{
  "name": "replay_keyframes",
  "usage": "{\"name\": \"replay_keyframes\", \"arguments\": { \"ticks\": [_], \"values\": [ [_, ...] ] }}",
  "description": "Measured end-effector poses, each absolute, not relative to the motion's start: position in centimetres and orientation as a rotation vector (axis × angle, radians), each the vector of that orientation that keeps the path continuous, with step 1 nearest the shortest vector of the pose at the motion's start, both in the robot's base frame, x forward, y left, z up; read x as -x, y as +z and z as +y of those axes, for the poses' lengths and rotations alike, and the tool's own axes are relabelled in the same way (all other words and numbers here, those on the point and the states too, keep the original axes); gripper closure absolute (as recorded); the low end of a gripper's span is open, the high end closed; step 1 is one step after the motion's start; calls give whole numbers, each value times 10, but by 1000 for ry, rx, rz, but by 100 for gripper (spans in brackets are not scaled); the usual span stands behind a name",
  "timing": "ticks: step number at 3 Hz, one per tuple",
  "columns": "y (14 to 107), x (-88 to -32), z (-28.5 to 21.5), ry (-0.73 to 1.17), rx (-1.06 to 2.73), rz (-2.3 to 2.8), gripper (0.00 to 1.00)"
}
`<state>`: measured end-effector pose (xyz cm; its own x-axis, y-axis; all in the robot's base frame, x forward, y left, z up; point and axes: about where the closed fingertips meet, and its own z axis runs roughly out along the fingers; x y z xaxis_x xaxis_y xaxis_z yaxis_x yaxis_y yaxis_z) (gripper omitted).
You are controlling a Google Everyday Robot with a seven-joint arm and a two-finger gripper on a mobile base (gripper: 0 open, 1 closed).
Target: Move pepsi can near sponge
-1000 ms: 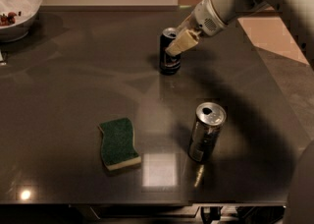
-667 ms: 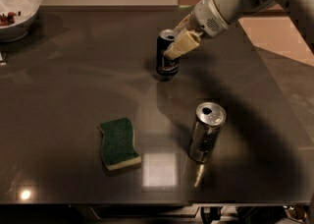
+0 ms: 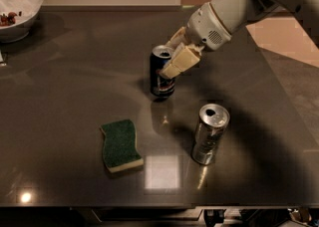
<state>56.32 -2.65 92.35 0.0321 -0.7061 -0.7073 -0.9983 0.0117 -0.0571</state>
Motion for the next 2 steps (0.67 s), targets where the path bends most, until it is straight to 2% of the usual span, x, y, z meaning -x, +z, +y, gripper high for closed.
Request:
{"name": "replay_keyframes", "arguments": {
  "ticks": [2],
  "values": [
    [906, -518, -6, 734, 1870, 1675, 100]
  ]
}}
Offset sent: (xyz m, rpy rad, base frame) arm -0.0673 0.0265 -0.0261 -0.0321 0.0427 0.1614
